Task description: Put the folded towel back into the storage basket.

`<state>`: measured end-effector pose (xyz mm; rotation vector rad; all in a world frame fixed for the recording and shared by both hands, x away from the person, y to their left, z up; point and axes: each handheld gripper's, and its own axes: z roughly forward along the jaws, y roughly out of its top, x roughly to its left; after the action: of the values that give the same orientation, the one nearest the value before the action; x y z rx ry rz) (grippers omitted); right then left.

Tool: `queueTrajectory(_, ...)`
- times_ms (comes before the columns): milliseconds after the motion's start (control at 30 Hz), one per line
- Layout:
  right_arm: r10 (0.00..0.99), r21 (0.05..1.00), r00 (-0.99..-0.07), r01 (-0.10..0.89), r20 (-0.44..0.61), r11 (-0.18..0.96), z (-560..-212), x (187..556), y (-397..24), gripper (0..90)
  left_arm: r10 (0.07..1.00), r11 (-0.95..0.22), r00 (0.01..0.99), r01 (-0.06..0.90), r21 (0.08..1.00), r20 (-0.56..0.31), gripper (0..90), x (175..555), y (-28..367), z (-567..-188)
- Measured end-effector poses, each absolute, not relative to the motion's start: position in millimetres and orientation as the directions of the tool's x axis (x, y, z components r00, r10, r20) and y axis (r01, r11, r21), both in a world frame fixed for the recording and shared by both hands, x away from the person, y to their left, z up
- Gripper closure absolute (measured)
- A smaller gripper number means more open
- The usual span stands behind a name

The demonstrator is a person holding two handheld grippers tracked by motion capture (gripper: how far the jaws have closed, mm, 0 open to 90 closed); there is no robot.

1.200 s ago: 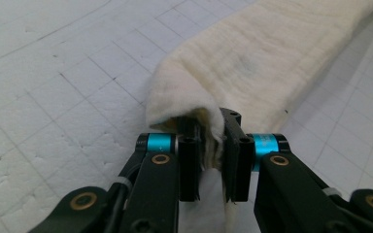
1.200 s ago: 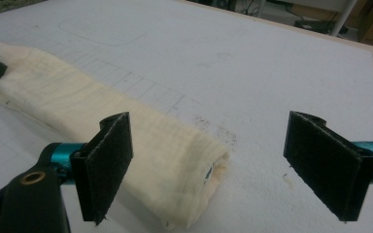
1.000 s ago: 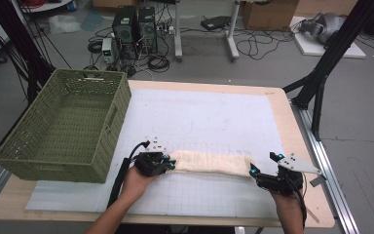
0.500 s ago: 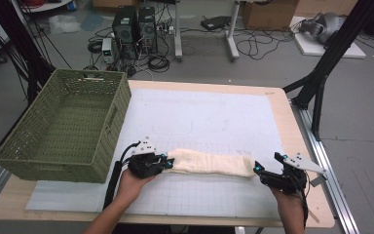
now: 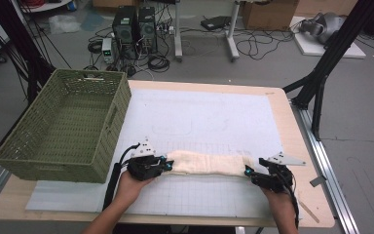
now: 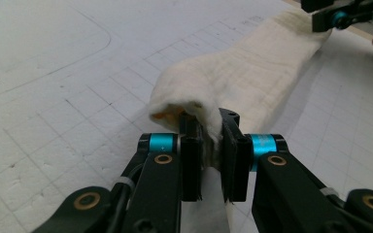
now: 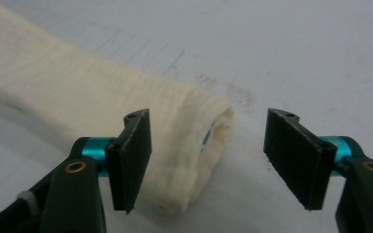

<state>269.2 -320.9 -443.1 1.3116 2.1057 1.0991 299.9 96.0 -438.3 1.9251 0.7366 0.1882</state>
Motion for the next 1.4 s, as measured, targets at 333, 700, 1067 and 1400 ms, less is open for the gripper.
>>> queueTrajectory(333,0.879,0.76,-0.468,0.602,0.088,0.244,-450.6,273.1,-317.2,43.6,0.567,-0.3,0.808,0.384,0.873,-0.16,80.1,298.2,98.3,-436.2)
queueTrajectory(700,0.875,0.746,-0.466,0.628,0.13,0.223,-448.8,272.6,-316.5,64.5,0.563,-0.332,0.819,0.35,0.876,-0.113,80.1,295.5,95.5,-436.7)
queueTrajectory(1067,0.829,0.768,-0.547,0.577,0.112,0.277,-443.9,272.4,-316.9,79.4,0.566,-0.309,0.815,0.35,0.884,-0.125,79.9,293.1,100.0,-432.1)
queueTrajectory(1400,0.808,0.849,-0.585,0.461,0.07,0.259,-429.7,269.1,-318.3,79.4,0.564,-0.262,0.816,0.319,0.911,-0.124,79.8,287.6,109.1,-420.8)
